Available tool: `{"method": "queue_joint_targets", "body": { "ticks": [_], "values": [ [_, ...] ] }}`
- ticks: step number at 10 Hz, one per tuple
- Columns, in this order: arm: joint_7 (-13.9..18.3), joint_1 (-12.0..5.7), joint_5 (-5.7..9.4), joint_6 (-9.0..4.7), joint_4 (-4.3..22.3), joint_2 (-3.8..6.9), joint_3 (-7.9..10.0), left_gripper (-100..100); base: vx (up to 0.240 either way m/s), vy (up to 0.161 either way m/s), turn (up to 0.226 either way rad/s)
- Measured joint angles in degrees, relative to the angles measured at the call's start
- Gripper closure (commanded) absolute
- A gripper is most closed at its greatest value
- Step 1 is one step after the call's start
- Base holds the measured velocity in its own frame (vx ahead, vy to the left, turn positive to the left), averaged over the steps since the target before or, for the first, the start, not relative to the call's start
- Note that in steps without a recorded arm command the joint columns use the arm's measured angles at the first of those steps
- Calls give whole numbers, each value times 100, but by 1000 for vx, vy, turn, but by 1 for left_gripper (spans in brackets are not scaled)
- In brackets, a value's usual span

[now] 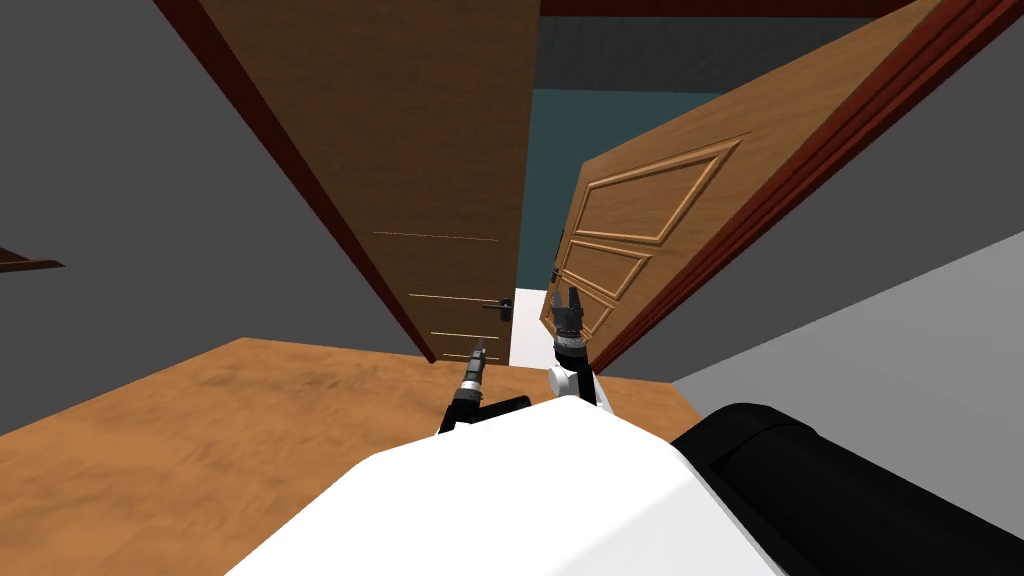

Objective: Push the door open

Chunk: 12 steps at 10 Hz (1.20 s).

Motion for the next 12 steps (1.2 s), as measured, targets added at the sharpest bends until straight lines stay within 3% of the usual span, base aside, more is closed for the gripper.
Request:
{"method": "queue_joint_targets", "body": {
  "ticks": [2,4,6,9,12],
  "values": [
    [-29,-26,76,-30,188,-46,-115,-100,198,-45,35],
    [-115,1,108,21,273,-179,-243,-100,209,-40,28],
    [-133,-16,137,4,372,-215,-294,-100,99,-18,-1],
    [-112,-92,144,54,405,7,-239,-100,169,-62,-2],
    [-99,-173,144,106,453,42,-182,-100,206,-66,-4]
  ]
}}
